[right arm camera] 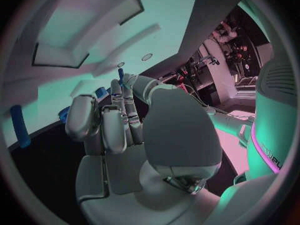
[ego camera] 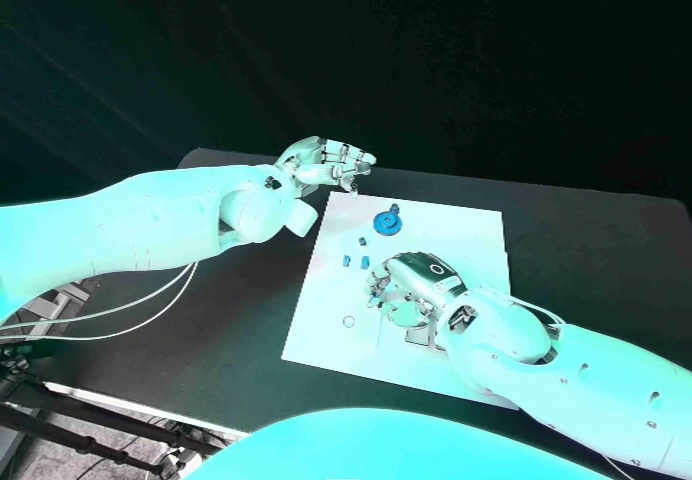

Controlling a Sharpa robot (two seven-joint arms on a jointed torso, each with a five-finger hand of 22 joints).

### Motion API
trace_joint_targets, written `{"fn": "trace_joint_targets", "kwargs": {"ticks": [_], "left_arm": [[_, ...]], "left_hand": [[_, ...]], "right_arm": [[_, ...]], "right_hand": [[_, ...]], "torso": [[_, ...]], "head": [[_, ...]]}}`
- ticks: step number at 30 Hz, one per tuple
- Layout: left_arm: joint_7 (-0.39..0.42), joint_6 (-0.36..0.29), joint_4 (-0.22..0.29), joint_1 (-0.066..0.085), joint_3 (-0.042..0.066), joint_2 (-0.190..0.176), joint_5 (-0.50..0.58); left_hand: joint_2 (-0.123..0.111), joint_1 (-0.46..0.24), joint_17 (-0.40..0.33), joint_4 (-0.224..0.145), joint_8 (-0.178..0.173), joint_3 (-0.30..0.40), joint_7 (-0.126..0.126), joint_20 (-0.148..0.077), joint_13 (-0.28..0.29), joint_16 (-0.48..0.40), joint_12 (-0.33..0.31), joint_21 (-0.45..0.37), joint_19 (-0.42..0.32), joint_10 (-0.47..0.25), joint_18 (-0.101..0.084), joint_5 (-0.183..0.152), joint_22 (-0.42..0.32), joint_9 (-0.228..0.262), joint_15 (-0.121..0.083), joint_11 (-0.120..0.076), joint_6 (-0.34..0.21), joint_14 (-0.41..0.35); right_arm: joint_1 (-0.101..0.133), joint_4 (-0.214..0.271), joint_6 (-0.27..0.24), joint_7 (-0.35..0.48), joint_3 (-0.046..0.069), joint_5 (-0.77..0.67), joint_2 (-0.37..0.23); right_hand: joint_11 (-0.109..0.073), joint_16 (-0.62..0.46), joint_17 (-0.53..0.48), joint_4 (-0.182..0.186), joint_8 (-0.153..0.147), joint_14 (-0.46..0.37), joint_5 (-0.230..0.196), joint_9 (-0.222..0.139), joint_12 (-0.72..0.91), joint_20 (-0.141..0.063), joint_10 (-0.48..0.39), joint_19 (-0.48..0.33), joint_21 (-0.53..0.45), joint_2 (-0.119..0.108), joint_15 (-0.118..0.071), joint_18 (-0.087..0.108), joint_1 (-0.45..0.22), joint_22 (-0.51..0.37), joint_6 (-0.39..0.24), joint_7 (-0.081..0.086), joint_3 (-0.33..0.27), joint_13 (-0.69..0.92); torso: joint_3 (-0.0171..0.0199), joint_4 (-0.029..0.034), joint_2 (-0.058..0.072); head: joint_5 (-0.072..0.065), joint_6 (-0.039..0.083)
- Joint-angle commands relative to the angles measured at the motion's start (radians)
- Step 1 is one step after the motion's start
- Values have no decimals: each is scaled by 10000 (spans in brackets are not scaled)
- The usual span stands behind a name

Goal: Assemble the parts on the task board

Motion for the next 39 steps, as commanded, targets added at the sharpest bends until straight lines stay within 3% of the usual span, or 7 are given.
{"fn": "trace_joint_targets", "kwargs": {"ticks": [1, 28, 39], "left_arm": [[77, 100, 6, 2, 6, 21, 68], [41, 156, -4, 3, 6, 18, 79], [39, 158, -15, 3, 6, -5, 79]], "left_hand": [[89, -38, 9, -23, 47, 6, 50, 1, -9, 64, -67, -33, 71, 37, 140, 42, -8, -12, 24, 27, 5, 38], [100, -60, 13, -7, 49, -2, 48, 4, -20, 63, -80, -43, 70, 31, 139, 41, -15, -14, 28, 28, 3, 34], [111, -65, 15, -4, 56, -3, 45, 6, -28, 61, -89, -50, 70, 26, 139, 41, -19, -14, 29, 28, 9, 29]], "right_arm": [[-24, -31, 19, 56, -6, -136, 30], [-127, -212, 281, 26, -62, -85, 173], [-169, -128, 71, -69, -71, -150, 59]], "right_hand": [[-382, 44, -2, -575, 53, 506, 24, 9, 26, 14, 455, 29, 52, 159, -75, -170, 147, 19, 53, 20, 625, 420], [-381, 43, -13, -583, 54, 505, 43, 14, 20, 15, 462, 33, 64, 153, -73, -171, 133, 32, 55, 21, 637, 427], [-381, 57, -6, -595, 55, 506, 68, 21, 10, 16, 469, 32, 72, 147, -72, -172, 117, 43, 55, 21, 653, 437]], "torso": [[0, 1, 0], [4, -2, -3], [9, -6, -5]], "head": [[25, -23], [85, -88], [121, -104]]}}
